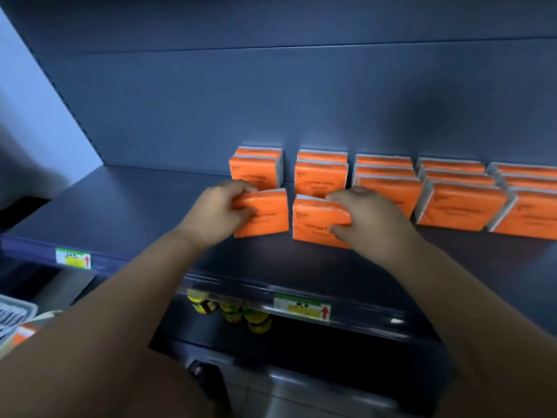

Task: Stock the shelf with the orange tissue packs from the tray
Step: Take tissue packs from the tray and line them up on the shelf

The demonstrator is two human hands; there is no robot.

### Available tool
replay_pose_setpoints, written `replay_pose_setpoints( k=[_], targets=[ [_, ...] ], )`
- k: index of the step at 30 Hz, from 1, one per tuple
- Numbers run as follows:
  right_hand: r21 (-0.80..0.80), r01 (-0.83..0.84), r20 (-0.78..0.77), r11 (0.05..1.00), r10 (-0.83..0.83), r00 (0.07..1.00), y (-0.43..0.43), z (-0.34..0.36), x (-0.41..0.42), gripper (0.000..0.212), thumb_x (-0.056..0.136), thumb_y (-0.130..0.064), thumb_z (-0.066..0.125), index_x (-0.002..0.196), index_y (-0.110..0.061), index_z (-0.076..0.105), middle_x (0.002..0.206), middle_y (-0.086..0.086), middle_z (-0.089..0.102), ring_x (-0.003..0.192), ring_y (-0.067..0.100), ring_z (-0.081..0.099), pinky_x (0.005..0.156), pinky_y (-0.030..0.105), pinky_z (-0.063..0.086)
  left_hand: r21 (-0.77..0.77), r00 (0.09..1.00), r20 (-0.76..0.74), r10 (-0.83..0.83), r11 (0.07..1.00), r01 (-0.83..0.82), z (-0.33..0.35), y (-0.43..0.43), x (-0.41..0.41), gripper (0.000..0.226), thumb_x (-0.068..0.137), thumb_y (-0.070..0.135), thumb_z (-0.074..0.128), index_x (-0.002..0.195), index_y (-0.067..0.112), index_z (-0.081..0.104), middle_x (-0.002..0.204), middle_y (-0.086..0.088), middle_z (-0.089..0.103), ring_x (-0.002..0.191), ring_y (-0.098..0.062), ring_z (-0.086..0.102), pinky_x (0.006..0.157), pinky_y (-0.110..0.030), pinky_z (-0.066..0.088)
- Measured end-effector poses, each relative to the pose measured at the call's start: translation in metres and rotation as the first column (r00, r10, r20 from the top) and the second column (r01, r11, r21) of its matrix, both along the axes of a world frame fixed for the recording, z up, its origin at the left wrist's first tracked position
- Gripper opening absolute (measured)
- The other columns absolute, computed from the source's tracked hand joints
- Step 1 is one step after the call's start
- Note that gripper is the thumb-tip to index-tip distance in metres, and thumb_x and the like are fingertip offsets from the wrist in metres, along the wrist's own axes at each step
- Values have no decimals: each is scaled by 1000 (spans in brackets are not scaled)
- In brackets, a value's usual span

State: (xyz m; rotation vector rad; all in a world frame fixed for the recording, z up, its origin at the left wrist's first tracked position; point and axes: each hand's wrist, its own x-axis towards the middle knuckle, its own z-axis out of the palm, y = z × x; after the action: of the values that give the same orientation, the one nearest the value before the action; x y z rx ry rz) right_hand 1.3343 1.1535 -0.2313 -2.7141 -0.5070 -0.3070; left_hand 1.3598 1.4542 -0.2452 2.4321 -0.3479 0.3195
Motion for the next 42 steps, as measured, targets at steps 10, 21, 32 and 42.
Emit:
replay_pose_setpoints(
  k=[10, 21, 32, 42],
  targets=[
    [-328, 139, 344, 934, -19, 939, 30, -16, 33, 50, 80, -25, 80, 125, -10, 66, 113, 10, 64, 110, 35, 55, 92, 46, 48, 282, 948, 309, 74, 945, -165, -10, 17, 43, 40, 87, 15, 63, 126, 20, 73, 126, -10, 65, 107, -42, 55, 98, -46, 50],
    [-324, 176, 404, 930, -32, 914, 35, -30, 70, 58, 83, -9, 76, 137, 3, 57, 135, 23, 58, 137, 45, 46, 124, 54, 25, 340, 945, 305, 118, 913, -223, -6, 16, 60, 37, 90, 8, 60, 125, 15, 70, 125, -11, 63, 111, -40, 55, 87, -52, 55],
    [-317, 196, 342, 928, -81, 936, 34, -28, 72, 65, 86, -13, 74, 146, -2, 50, 138, 22, 55, 134, 43, 48, 121, 53, 33, 267, 949, 251, 189, 929, -255, -8, 3, 63, 41, 90, 0, 56, 127, 12, 69, 127, -13, 62, 113, -41, 53, 90, -48, 52],
    [-93, 175, 289, 980, -141, 947, 61, -7, 40, 71, 87, -24, 64, 153, -9, 42, 148, 12, 50, 144, 33, 40, 123, 46, 28, 343, 941, 151, 304, 876, -338, 24, -4, 40, 45, 93, 23, 59, 136, 11, 58, 132, -13, 62, 120, -41, 53, 96, -51, 50]
  ],
)
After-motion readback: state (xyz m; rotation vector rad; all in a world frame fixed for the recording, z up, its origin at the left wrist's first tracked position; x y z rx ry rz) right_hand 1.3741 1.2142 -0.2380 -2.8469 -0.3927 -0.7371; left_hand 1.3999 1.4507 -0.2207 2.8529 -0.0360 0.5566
